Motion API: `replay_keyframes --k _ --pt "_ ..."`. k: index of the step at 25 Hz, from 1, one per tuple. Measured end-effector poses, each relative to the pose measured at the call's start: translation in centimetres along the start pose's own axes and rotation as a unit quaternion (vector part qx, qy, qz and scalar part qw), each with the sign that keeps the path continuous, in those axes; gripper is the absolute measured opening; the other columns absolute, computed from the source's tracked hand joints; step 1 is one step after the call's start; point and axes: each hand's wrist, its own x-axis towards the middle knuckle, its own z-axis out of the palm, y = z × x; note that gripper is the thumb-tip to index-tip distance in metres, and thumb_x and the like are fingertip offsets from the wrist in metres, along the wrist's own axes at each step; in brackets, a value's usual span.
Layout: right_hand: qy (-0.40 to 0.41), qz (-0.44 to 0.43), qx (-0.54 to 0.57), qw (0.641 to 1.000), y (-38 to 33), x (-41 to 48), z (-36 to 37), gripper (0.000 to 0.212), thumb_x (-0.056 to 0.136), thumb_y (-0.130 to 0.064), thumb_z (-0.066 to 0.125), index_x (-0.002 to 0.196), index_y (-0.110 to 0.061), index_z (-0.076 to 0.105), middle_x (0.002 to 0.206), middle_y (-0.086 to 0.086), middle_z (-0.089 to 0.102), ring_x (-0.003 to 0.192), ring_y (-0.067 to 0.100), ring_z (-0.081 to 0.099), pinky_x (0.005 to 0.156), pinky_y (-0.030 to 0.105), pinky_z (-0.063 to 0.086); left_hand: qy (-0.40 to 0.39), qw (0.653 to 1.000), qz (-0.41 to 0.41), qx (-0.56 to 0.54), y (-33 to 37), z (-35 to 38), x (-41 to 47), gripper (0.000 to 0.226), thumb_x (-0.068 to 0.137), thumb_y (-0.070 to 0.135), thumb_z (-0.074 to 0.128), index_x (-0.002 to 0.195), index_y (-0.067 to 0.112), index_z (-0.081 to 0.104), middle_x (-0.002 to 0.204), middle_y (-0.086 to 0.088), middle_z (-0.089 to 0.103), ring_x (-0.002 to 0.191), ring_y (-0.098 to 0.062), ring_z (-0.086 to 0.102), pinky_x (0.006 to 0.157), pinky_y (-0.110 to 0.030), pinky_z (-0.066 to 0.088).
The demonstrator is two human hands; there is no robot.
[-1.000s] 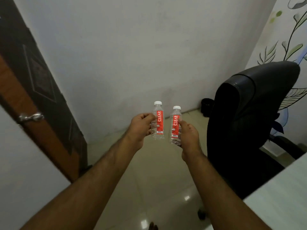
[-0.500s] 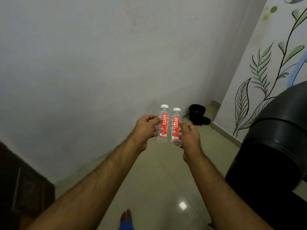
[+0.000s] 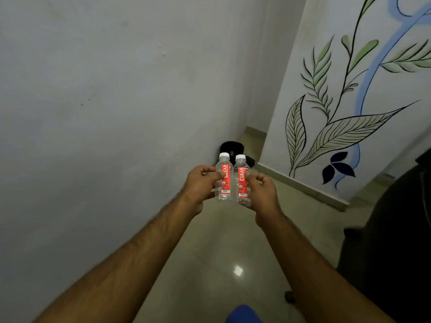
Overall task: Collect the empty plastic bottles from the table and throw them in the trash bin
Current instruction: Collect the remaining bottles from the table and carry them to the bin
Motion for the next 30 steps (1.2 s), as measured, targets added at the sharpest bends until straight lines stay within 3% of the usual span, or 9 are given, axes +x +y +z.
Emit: replay_keyframes --k 3,9,12,15,18,21,24,28,30 --pt "0.029 0.019 0.002 0.999 -0.2 9.5 2.0 0.020 0.094 -0.032 0.065 0.108 -0.019 0.060 0.101 0.008 0.073 0.084 0.023 0.074 0.064 0.039 0.062 -0.015 0.998 -0.024 0.050 1.1 2.0 9.9 0.030 0.085 0.013 0.072 0.113 0.013 0.059 0.106 -0.009 0.069 0.092 -0.023 0.072 0.065 -0.032 0.059" --pt "0.019 0.076 -0.020 0.997 -1.5 28.7 5.0 0.017 0.095 -0.026 0.064 0.108 -0.016 0.068 0.100 0.005 0.072 0.082 0.017 0.070 0.059 0.029 0.055 0.028 0.992 -0.090 0.082 2.4 6.0 29.1 0.039 0.077 0.015 0.078 0.112 0.015 0.061 0.107 -0.012 0.072 0.100 -0.029 0.071 0.088 -0.051 0.058" --pt "0.008 0.097 -0.046 0.994 -4.1 38.4 6.7 0.010 0.096 -0.025 0.062 0.103 -0.020 0.067 0.100 0.003 0.072 0.085 0.016 0.069 0.064 0.031 0.056 0.032 0.988 -0.124 0.085 4.8 8.1 38.2 0.043 0.079 0.016 0.076 0.119 0.013 0.061 0.109 -0.012 0.071 0.102 -0.029 0.070 0.081 -0.041 0.057" --pt "-0.010 0.123 -0.067 0.990 -6.1 45.4 9.1 0.015 0.097 -0.025 0.060 0.110 -0.019 0.066 0.095 -0.002 0.070 0.080 0.010 0.067 0.058 0.026 0.050 0.022 0.986 -0.145 0.085 6.6 9.3 45.4 0.049 0.083 0.016 0.071 0.129 0.014 0.055 0.114 -0.011 0.069 0.102 -0.027 0.069 0.080 -0.042 0.058" --pt "-0.025 0.165 -0.097 0.981 -6.3 53.8 11.6 0.018 0.097 -0.024 0.059 0.114 -0.020 0.064 0.093 -0.003 0.068 0.078 0.010 0.065 0.058 0.027 0.049 -0.014 0.982 -0.171 0.084 7.0 10.5 54.4 0.036 0.088 0.009 0.065 0.121 0.018 0.054 0.105 -0.005 0.066 0.086 -0.016 0.066 0.065 -0.032 0.056" --pt "-0.003 0.185 -0.117 0.976 -4.4 63.7 14.0 0.016 0.097 -0.020 0.059 0.113 -0.020 0.062 0.093 0.001 0.067 0.078 0.015 0.063 0.069 0.034 0.053 -0.038 0.975 -0.196 0.097 6.2 11.6 64.8 0.017 0.088 0.007 0.066 0.096 0.020 0.057 0.091 -0.003 0.066 0.075 -0.013 0.065 0.062 -0.031 0.054" --pt "0.035 0.221 -0.133 0.966 -1.2 74.5 16.4 0.022 0.096 -0.023 0.061 0.118 -0.019 0.061 0.098 0.005 0.067 0.085 0.021 0.063 0.076 0.040 0.055 -0.069 0.961 -0.217 0.154 3.4 12.4 76.7 0.012 0.085 0.012 0.071 0.079 0.021 0.067 0.087 -0.008 0.071 0.075 -0.019 0.068 0.077 -0.044 0.061" --pt "0.054 0.297 -0.142 0.943 4.7 86.4 17.8 0.022 0.091 -0.030 0.067 0.111 -0.021 0.061 0.110 0.012 0.069 0.096 0.030 0.066 0.070 0.040 0.057 -0.050 0.939 -0.286 0.185 -2.1 14.1 89.4 0.006 0.085 0.020 0.072 0.081 0.017 0.069 0.098 -0.014 0.072 0.091 -0.031 0.070 0.089 -0.052 0.057" --pt "0.050 0.315 -0.162 0.934 8.6 91.8 18.0 0.032 0.091 -0.033 0.067 0.117 -0.014 0.065 0.108 0.014 0.070 0.088 0.029 0.065 0.061 0.035 0.054 -0.034 0.930 -0.307 0.200 -6.2 15.0 94.9 0.013 0.086 0.022 0.072 0.090 0.010 0.071 0.101 -0.017 0.072 0.092 -0.034 0.070 0.086 -0.052 0.058"
